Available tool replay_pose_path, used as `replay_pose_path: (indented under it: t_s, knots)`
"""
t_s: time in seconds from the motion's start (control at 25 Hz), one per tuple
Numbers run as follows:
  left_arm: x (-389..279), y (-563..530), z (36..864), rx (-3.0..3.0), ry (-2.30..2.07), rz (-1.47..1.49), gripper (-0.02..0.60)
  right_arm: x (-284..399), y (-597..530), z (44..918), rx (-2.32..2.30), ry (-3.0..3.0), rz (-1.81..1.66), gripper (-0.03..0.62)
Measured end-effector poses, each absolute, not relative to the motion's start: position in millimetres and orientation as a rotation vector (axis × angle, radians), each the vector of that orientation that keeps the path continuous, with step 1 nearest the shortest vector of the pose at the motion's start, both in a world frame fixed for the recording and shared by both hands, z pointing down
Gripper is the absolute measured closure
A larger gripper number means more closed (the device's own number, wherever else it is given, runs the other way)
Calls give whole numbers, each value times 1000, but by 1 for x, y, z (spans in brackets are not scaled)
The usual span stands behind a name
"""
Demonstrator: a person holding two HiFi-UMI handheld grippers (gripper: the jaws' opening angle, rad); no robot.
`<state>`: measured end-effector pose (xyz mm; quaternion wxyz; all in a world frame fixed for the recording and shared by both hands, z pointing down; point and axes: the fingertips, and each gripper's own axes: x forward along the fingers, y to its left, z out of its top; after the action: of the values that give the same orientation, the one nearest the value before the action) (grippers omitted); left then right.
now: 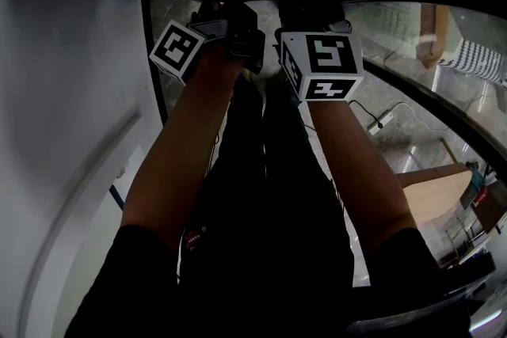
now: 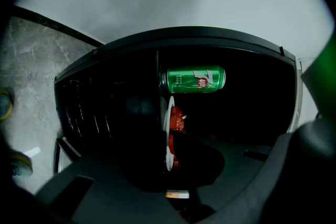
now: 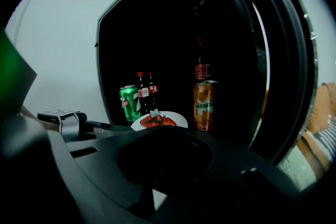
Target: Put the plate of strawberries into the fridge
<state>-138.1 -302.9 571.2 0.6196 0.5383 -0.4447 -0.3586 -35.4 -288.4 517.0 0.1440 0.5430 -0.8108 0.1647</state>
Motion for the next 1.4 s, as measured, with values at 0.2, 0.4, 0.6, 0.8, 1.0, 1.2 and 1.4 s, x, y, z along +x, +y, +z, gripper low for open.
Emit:
replay_pose_path:
  t_s: [0.2, 0.4, 0.6, 0.8, 1.0, 1.2, 1.4]
  knots:
    - [-141, -301, 569, 1257, -1019, -840, 558, -35, -286, 519, 1560, -2340, 477, 588]
    - [-148, -292, 575, 1348, -1086, -719, 558, -36, -282, 519, 1556, -2344, 483, 588]
    - [-151, -288, 566, 1680, -1256, -391, 558, -35, -279, 520, 1553, -2345, 486, 588]
    - [-139, -282, 558, 2056, -1422, 67, 558, -35, -276, 523, 1550, -2343, 482, 588]
    - [-123, -278, 555, 2251, -1464, 333, 558, -35, -276, 523, 1549, -2344, 483, 588]
    - [-127, -279, 554, 2344, -1635, 607, 558, -35, -277, 524, 1552, -2344, 489, 588]
    - [-126, -281, 549, 2372, -1689, 655, 558, -36, -277, 526, 1549, -2342, 496, 588]
